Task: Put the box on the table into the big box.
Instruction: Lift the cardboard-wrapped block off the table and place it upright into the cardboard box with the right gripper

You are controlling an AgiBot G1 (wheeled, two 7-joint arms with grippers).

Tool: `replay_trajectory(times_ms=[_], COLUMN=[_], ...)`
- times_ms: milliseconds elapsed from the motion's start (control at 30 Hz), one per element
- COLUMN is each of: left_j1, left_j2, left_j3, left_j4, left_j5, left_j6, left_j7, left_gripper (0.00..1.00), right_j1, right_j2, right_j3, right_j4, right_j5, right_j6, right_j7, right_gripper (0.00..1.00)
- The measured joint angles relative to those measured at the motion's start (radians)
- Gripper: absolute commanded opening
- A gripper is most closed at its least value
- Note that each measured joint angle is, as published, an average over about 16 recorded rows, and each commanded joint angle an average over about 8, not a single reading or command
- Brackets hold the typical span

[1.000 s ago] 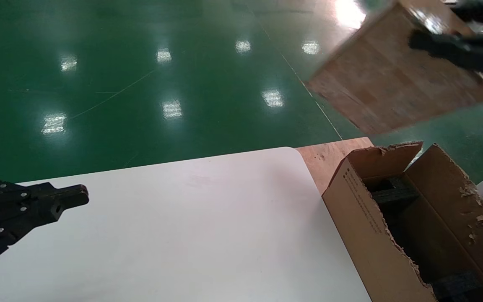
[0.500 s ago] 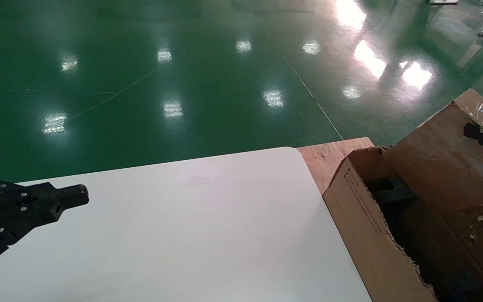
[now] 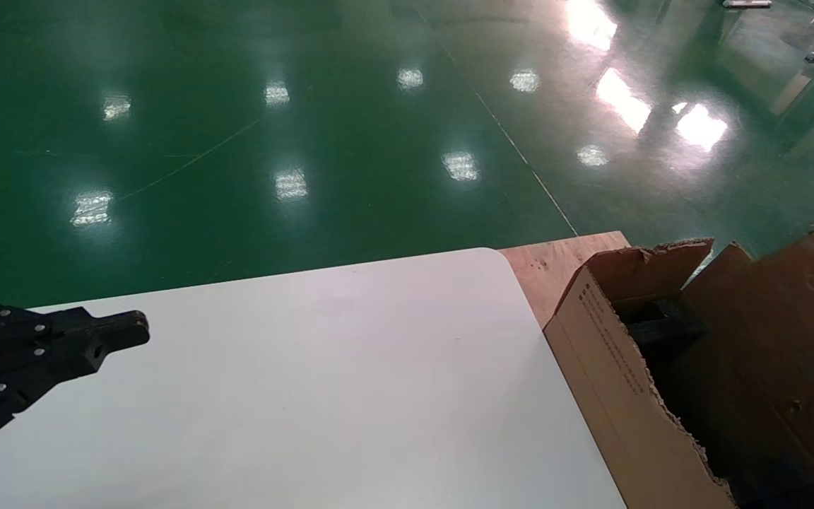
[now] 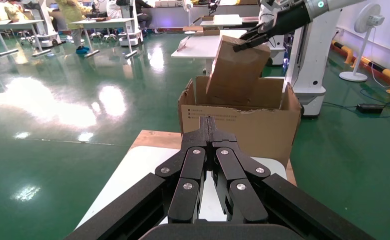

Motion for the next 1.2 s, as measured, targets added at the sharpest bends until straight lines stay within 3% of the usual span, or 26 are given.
replay_trajectory(times_ms=[400,1200], left_j1=[0.000,0.000], left_j2=[0.000,0.000], left_j3=[0.000,0.000], left_j4=[0.000,0.000], left_j5=[0.000,0.000], left_j6=[0.000,0.000], left_j7=[0.000,0.000], left_gripper=[0.00,0.00], right_j1=[0.043,0.091], right_j2=[0.035,0.069], right_j3=[-0.091,-0.189], right_j4=[-0.013,-0.054], right_j5=[-0.002,0.001], right_j6=[0.078,0.136], right_j7=[-0.046,-0.087], right_gripper=[0.00,0.00])
